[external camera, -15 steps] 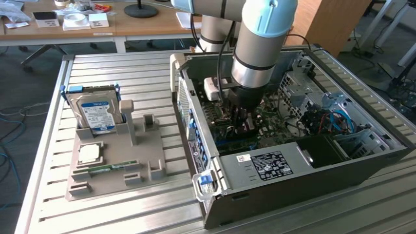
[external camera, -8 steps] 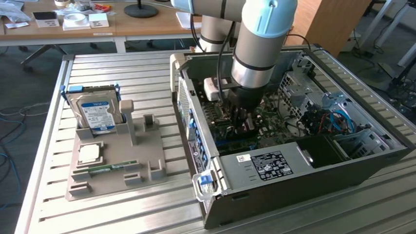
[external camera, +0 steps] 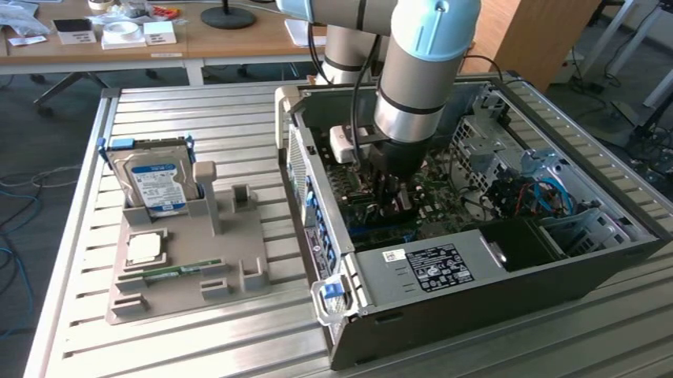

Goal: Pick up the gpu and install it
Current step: 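Insert the gpu into the slot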

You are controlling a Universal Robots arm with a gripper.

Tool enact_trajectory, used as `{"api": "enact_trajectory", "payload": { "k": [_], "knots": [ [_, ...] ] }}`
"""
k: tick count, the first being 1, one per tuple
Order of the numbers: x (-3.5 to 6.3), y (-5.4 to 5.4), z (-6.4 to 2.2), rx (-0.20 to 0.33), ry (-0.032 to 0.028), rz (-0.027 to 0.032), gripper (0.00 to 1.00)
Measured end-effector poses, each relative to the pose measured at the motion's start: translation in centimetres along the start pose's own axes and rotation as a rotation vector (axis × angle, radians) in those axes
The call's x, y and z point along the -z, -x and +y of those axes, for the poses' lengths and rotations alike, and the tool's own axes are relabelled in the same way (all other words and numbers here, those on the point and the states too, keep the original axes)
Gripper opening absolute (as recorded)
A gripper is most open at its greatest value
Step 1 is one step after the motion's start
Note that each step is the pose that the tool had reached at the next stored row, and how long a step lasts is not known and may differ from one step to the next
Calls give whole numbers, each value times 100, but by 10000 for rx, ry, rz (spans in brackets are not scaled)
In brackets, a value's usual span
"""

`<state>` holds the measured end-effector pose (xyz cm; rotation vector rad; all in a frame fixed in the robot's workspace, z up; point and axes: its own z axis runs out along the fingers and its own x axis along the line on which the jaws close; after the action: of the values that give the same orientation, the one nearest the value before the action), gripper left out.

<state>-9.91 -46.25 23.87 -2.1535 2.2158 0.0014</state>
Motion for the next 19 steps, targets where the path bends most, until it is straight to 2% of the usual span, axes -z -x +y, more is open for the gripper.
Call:
{"api": "enact_trajectory", "payload": {
  "k": [7, 8, 13, 16, 19],
  "knots": [
    [-3, 1, 1, -2, -2, -5, 28],
    [-2, 1, 1, -2, -2, -4, 34],
    [0, 0, 0, -1, 0, 0, 34],
    [36, 1, -1, -1, 1, 1, 34],
    [115, 4, -4, -1, 0, 0, 34]
  ]
}}
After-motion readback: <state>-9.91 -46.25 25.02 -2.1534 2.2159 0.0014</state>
